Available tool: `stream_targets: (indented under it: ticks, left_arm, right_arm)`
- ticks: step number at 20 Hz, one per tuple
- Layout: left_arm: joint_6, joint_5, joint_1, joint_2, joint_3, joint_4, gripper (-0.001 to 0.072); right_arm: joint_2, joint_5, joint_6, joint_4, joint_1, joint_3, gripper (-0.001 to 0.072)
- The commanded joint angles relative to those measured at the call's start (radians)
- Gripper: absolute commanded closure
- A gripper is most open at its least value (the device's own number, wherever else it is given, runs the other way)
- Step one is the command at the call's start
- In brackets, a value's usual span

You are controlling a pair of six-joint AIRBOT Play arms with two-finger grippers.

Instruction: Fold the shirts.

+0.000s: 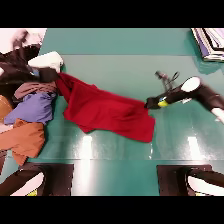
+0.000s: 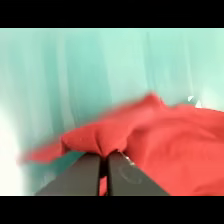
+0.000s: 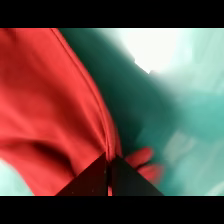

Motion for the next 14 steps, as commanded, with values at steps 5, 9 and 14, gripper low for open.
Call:
stream_targets:
  ticks: [5,9,14]
  left_arm:
    - [0.000,-0.022,0.001,0.199,0.520,0.014,0.0680]
    - [-0.002,-0.048,0.001,0.225,0.750,0.005,0.0681]
    - [-0.002,0.028,0.001,0.225,0.890,0.005,0.0681]
  right_arm:
    - [0.359,0.041,0.020,-0.074,-0.145,0.432,0.0698]
    - [0.483,0.044,0.020,-0.076,-0.192,0.585,0.0699]
    - [0.516,0.110,0.020,-0.076,-0.333,0.803,0.0699]
